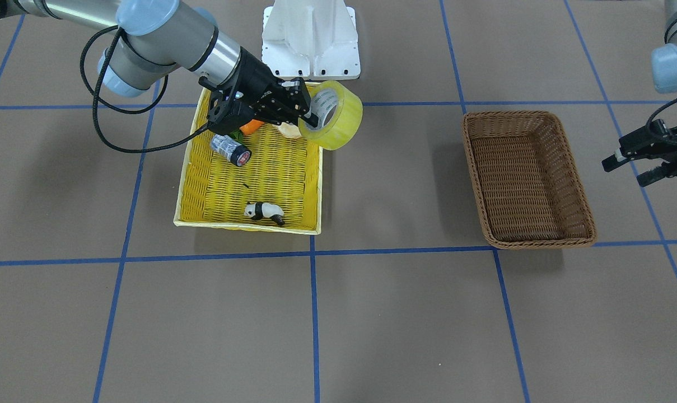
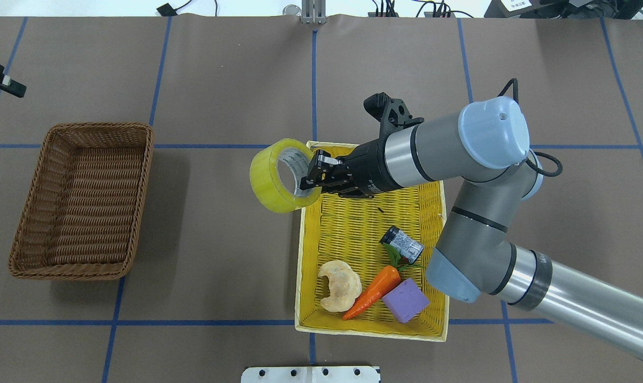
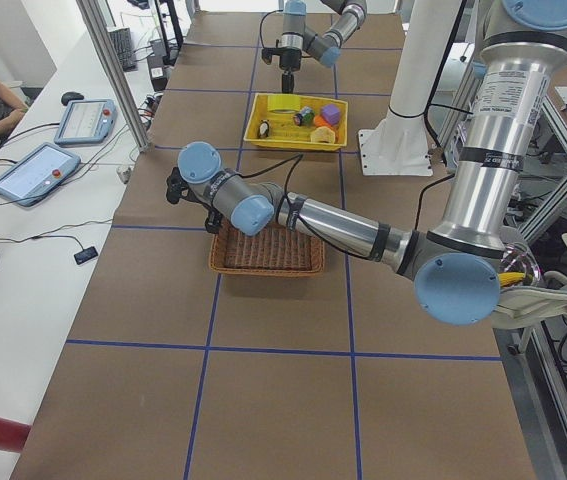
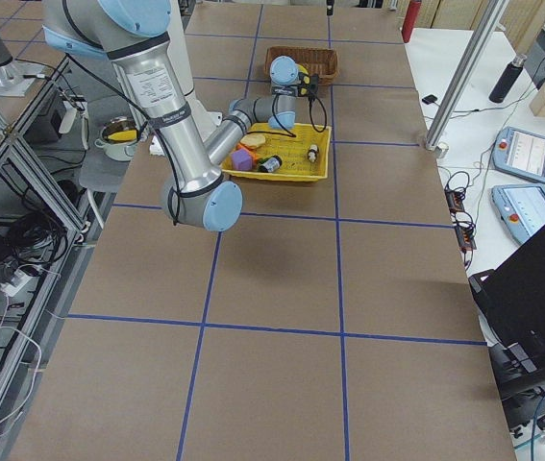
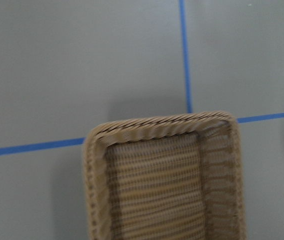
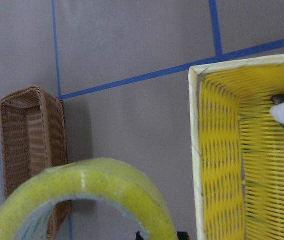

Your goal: Move tape to another basket

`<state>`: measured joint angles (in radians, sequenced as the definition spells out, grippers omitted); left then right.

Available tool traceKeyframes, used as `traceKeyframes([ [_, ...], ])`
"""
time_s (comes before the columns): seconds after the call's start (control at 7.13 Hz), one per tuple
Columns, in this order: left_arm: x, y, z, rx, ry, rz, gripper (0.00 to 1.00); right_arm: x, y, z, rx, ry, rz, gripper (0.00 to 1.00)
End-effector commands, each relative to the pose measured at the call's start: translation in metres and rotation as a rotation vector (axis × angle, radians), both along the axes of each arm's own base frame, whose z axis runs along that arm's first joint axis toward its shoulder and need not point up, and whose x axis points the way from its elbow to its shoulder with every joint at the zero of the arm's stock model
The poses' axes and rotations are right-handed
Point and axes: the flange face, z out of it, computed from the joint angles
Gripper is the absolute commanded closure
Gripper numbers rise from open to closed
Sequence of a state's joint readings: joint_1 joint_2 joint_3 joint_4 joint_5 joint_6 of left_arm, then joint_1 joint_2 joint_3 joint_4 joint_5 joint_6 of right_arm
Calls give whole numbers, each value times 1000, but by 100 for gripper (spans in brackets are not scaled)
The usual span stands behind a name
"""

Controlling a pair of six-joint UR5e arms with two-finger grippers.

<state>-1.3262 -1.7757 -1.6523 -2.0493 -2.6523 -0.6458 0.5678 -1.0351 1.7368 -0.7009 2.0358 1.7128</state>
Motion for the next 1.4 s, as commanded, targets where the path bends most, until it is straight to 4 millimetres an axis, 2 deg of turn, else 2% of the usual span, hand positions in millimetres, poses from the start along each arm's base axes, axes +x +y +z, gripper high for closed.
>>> traceKeyframes([
  [0.0, 13, 7, -14, 12, 100, -91, 2, -17, 21, -2, -58, -118, 27, 100],
  [0.28, 48, 21, -1, 147, 172, -33, 2, -30, 26, 16, -120, -255, 28, 100],
  [0.42, 58, 24, -8, 165, 204, -67, 2, -33, 24, 22, -118, -276, 36, 100],
  [0.56, 68, 32, -16, 69, 289, -151, 2, -33, 24, 19, -118, -281, 37, 100],
  [0.7, 96, 47, -37, -99, 418, -143, 2, -33, 24, 17, -119, -285, 37, 100],
  [0.84, 104, 48, -67, -247, 525, -145, 2, -32, 23, 16, -118, -296, 54, 100],
  [0.98, 120, 63, -80, -328, 597, -86, 2, -31, 22, 11, -127, -314, 64, 100],
  [1.12, 141, 72, -103, -379, 687, -41, 2, -34, 25, 1, -136, -335, 65, 100],
  [1.26, 180, 98, -120, -417, 827, 7, 2, -37, 32, -5, -146, -364, 68, 100],
])
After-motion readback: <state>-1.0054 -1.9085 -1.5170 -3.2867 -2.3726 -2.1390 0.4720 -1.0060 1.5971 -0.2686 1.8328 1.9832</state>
